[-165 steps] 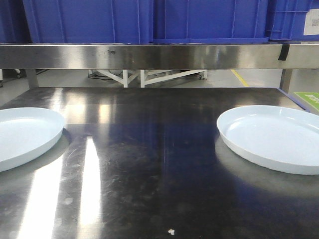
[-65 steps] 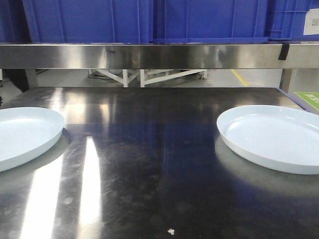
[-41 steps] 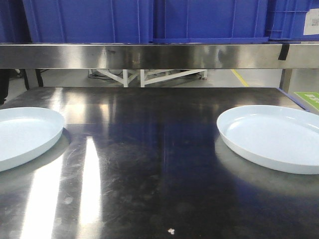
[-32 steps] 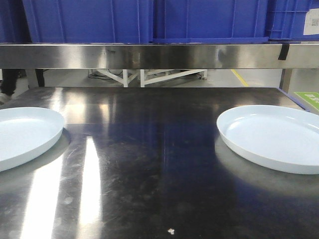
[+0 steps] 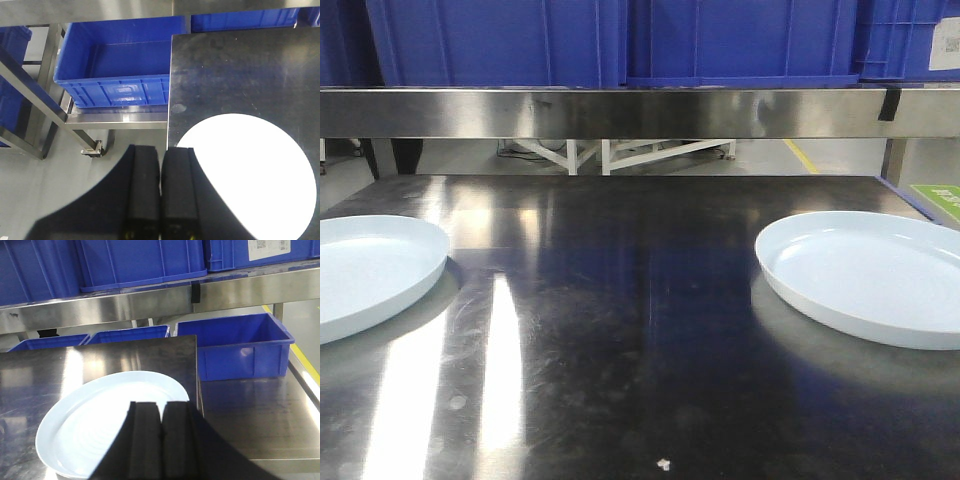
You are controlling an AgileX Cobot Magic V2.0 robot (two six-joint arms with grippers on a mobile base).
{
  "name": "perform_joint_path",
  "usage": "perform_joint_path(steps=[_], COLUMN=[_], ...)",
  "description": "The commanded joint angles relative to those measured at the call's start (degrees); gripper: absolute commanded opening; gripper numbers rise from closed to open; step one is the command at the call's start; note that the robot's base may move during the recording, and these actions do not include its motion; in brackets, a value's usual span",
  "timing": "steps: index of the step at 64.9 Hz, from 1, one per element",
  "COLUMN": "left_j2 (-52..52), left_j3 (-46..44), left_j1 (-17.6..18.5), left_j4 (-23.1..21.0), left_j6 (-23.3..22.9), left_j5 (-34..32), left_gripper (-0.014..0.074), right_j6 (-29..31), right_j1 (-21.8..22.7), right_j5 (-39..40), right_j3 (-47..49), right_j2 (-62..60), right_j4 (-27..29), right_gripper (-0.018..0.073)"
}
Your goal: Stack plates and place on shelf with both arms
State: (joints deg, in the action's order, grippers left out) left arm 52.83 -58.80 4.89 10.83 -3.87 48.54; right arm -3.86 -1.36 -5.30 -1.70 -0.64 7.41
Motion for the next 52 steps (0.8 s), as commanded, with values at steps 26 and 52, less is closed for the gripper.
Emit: perform_joint_path(steps=[26,52], left_j2=[-0.27,-0.27], left_j3=[-2.09,-2.09], left_j1=[0.42,0.42], left_j4=[0.44,0.44], left_j6=[-0.18,-0.18], left_j5=[-3.96,-3.96], left_gripper=[0.0085,0.0085], right_j6=[-2.60,-2.30], right_j1=[0.28,0.28], right_j5=[3.84,-7.02], right_j3=[7.37,33.87], right_j2=[1.04,39.61], right_j4=[1.08,2.04], right_gripper=[0.0018,0.0018])
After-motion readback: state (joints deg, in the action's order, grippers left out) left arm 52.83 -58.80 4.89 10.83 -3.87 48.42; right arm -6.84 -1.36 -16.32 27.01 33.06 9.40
